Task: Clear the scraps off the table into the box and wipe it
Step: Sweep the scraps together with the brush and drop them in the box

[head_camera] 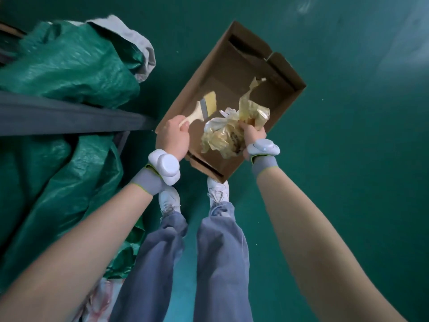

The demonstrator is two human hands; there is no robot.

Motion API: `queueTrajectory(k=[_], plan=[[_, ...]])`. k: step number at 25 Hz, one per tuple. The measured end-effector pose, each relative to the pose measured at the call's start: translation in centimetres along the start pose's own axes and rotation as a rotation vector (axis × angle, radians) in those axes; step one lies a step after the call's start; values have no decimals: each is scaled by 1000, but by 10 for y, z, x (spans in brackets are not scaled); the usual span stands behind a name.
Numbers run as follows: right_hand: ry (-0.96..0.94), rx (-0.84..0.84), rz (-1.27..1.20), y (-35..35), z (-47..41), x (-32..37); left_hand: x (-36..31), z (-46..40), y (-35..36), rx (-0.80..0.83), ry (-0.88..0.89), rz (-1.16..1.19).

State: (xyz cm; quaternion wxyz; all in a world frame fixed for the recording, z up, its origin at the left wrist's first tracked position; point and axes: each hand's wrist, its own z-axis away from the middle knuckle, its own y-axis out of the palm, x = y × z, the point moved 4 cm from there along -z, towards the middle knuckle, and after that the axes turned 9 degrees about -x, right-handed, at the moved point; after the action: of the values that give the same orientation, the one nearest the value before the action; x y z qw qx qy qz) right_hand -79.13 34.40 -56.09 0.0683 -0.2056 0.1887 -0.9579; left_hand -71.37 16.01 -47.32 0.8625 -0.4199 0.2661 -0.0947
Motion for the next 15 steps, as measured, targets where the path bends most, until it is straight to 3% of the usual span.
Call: queueTrajectory(k=[4,7,11,15], plan=[[37,64,67,26,-57,-20,6,-8,-3,-82,96,74],[250,174,-63,45,-119,-61,4,-6,-3,29,198,52],[291,325,-338,46,-43,-22,3,-3,19,224,242,-111],[337,347,-479,49,-36,-17,4,-16,42,213,195,-146]])
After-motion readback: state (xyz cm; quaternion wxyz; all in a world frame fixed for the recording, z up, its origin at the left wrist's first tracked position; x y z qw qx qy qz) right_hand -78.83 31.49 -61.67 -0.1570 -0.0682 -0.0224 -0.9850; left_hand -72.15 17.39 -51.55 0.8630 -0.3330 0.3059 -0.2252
